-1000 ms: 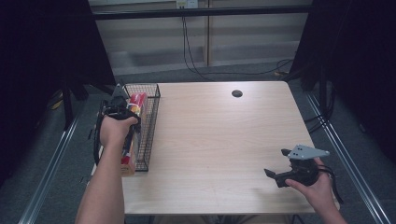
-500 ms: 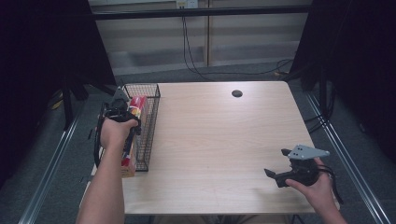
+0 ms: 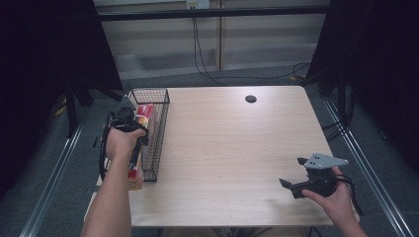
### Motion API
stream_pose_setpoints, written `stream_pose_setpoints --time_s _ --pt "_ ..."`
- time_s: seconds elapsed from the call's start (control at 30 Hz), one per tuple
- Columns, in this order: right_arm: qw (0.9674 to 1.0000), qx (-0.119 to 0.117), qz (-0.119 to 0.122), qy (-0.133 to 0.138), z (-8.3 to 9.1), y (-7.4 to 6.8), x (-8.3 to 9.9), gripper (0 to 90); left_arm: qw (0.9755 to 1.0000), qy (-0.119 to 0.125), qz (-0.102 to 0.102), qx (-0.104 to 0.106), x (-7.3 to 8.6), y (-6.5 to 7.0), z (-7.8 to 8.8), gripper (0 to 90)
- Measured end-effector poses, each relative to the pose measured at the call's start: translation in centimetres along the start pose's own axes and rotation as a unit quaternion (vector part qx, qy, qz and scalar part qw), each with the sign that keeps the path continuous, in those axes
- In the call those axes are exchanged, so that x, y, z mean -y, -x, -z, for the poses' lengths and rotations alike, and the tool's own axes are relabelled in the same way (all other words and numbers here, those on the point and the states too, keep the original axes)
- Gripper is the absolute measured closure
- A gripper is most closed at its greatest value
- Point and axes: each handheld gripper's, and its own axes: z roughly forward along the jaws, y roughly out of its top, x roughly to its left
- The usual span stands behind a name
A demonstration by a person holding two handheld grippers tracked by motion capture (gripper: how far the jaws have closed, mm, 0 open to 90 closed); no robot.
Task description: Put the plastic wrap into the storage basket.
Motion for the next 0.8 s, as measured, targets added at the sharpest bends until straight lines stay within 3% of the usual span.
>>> stream_pose_setpoints --time_s 0.8 --pt "1.0000 -0.006 0.003 0.001 0.0 -0.1 0.0 2.6 0.9998 -0.009 -0.012 -0.010 -0.3 1.1 -1.1 43.4"
